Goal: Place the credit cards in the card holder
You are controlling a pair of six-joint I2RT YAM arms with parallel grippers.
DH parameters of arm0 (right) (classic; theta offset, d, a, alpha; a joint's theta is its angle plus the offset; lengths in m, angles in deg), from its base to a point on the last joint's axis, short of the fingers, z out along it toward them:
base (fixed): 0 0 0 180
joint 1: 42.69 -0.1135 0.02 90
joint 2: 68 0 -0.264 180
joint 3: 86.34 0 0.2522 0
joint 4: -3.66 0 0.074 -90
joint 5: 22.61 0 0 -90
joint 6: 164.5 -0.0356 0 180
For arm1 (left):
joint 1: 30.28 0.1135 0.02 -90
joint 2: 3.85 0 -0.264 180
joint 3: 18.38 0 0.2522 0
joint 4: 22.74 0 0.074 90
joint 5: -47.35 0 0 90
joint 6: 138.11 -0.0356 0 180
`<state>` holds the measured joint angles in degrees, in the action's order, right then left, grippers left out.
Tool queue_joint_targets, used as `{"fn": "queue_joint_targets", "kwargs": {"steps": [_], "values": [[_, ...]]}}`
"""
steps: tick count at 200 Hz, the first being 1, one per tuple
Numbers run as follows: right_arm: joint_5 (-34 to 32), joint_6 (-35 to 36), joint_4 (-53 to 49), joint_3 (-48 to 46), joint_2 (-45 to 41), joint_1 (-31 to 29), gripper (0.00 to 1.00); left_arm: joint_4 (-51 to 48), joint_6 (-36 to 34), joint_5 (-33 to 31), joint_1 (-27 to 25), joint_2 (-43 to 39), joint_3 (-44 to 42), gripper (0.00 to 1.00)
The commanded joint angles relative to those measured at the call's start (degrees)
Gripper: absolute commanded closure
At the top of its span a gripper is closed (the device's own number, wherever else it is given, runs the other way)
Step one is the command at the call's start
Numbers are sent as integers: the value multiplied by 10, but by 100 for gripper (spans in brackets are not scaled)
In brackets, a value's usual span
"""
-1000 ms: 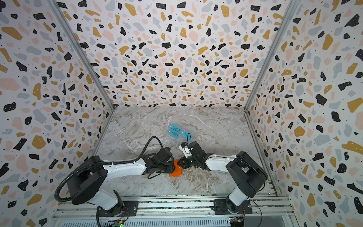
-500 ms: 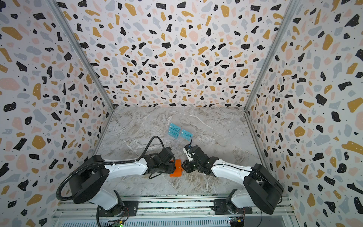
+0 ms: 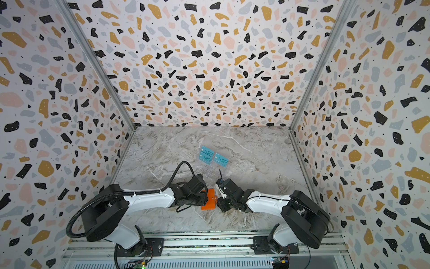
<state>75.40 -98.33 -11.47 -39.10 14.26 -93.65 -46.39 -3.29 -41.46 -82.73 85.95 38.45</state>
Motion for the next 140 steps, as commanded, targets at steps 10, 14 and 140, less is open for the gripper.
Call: {"fn": "queue_joint_targets", "kwargs": {"steps": [10,14,140], "values": [[-20,4,12,19,5,-4,61,-35,6,6,-2,6,-21,57],[-20,2,15,19,5,-5,61,-35,5,6,-2,6,-22,57],[-99,-127,41,-35,-25,-3,61,-40,3,7,-3,4,-25,57]]}}
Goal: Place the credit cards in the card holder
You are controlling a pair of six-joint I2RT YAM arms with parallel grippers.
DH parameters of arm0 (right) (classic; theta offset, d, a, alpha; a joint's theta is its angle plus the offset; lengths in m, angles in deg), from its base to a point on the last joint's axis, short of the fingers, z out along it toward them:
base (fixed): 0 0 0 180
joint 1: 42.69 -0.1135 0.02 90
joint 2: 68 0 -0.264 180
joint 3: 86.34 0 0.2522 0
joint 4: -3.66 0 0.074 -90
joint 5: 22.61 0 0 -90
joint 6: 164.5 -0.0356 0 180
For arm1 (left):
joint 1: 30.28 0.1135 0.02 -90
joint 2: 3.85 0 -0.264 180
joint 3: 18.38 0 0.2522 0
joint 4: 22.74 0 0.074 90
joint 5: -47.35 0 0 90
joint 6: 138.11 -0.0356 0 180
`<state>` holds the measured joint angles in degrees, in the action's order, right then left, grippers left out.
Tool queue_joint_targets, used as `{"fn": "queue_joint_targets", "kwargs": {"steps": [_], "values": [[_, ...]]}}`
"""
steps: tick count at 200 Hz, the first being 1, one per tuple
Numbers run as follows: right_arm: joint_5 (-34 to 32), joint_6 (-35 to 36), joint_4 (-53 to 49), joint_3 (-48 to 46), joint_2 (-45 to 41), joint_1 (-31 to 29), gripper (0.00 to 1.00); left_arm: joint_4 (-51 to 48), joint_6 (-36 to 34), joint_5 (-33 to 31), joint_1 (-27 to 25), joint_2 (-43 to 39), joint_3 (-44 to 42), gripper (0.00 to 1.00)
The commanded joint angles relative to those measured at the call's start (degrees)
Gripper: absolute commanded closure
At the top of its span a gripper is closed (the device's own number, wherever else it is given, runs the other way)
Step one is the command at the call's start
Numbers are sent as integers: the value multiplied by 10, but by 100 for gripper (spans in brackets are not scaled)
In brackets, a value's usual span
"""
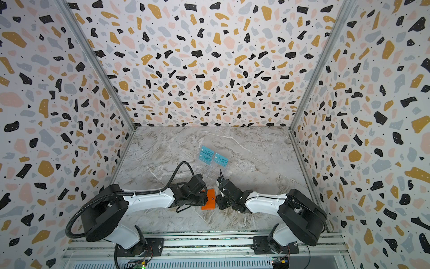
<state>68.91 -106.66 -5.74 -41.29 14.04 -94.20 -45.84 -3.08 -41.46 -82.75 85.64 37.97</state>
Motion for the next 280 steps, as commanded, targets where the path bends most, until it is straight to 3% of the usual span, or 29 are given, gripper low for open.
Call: {"fn": "queue_joint_targets", "kwargs": {"steps": [1,71,137,148,168,217,280], "values": [[-34,-44,-17,-13,-23,3,61,-45,1,7,-3,8,-20,57],[56,-54,-22,-9,-69,46,65,-87,-22,-31,-15,25,9,57],[129,-34,-42,59,-26,56,60,-115,-27,-68,-30,37,24,57],[129,-30,-48,72,-11,53,53,-117,-26,-69,-31,35,21,57],[116,-21,-64,91,11,46,53,-110,-22,-68,-31,27,15,57],[87,-10,-109,123,56,38,60,-91,-20,-55,-31,30,13,57],[45,2,-161,132,34,36,85,-86,-23,-50,-31,27,10,57]]}}
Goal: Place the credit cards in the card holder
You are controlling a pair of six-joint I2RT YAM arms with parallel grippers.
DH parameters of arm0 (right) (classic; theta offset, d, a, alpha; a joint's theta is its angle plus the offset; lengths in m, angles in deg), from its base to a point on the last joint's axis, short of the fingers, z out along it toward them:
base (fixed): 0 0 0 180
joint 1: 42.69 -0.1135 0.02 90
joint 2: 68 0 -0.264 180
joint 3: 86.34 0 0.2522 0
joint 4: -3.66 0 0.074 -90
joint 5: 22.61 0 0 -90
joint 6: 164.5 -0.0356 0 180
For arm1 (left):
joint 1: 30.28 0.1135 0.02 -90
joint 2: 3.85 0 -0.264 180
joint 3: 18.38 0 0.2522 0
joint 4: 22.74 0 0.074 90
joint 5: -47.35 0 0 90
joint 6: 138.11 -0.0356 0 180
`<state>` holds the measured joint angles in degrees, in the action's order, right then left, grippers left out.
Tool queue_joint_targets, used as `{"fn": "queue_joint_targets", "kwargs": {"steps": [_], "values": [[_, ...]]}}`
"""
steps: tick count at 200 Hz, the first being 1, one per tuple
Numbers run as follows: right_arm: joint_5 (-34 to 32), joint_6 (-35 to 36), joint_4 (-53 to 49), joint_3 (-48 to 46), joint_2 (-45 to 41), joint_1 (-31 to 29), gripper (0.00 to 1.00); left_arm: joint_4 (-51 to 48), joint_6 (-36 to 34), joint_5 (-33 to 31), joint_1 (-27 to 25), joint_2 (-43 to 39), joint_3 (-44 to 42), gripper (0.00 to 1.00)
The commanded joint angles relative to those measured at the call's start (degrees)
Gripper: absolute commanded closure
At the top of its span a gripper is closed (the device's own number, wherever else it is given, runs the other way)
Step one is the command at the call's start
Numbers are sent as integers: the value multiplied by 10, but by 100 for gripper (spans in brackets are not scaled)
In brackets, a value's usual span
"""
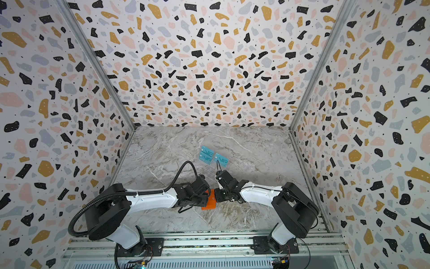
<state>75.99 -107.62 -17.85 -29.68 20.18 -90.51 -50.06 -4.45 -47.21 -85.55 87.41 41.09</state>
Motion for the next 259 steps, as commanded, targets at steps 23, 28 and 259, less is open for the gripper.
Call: {"fn": "queue_joint_targets", "kwargs": {"steps": [23,28,259], "values": [[-3,13,-35,12,-31,7,89,-41,-9,10,-3,8,-24,57],[2,13,-33,11,-31,9,90,-41,-9,10,-3,8,-24,57],[67,23,-11,4,-21,21,100,-38,-9,15,-3,7,-24,57]]}}
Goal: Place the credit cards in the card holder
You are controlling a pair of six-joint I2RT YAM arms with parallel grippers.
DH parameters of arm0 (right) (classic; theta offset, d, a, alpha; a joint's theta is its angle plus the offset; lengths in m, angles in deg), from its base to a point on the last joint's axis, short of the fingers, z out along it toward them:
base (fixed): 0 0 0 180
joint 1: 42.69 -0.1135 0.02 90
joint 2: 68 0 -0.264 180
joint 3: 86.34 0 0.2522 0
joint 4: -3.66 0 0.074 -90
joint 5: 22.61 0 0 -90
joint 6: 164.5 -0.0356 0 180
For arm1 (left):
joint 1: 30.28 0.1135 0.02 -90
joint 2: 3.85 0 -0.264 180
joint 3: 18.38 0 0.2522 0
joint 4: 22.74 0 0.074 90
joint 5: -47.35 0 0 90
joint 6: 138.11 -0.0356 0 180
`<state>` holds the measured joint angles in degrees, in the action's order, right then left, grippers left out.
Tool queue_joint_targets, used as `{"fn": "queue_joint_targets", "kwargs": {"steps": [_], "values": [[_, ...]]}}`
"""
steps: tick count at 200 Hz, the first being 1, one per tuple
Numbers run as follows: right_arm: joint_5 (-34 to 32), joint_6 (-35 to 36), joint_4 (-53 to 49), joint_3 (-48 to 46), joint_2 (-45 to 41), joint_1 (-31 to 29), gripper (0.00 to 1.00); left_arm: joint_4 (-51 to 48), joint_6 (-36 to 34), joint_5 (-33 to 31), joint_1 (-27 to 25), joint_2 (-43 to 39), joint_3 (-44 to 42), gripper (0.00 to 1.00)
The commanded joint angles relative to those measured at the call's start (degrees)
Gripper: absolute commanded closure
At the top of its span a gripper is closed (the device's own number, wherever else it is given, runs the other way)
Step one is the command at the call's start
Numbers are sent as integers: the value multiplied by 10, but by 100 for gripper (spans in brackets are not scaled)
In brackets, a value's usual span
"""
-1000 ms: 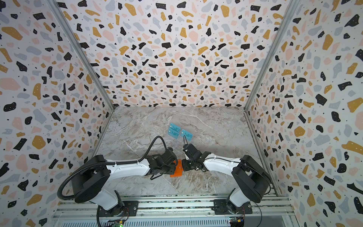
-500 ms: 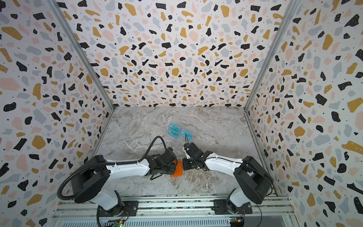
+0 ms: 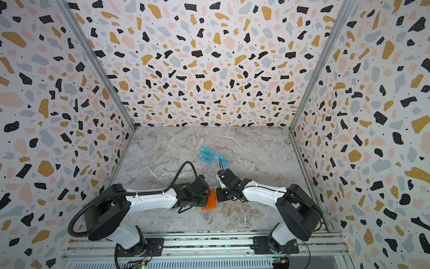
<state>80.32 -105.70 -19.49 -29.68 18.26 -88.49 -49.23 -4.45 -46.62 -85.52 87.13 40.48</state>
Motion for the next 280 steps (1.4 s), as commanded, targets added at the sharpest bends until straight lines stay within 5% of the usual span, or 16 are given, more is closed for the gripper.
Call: {"fn": "queue_joint_targets", "kwargs": {"steps": [1,115,280], "values": [[25,3,6,4,-2,1,100,-45,-9,9,-3,10,-18,57],[87,3,57,5,26,4,100,-45,-9,11,-3,10,-21,57],[81,12,51,15,58,-7,100,-42,-10,12,-3,9,-23,57]]}}
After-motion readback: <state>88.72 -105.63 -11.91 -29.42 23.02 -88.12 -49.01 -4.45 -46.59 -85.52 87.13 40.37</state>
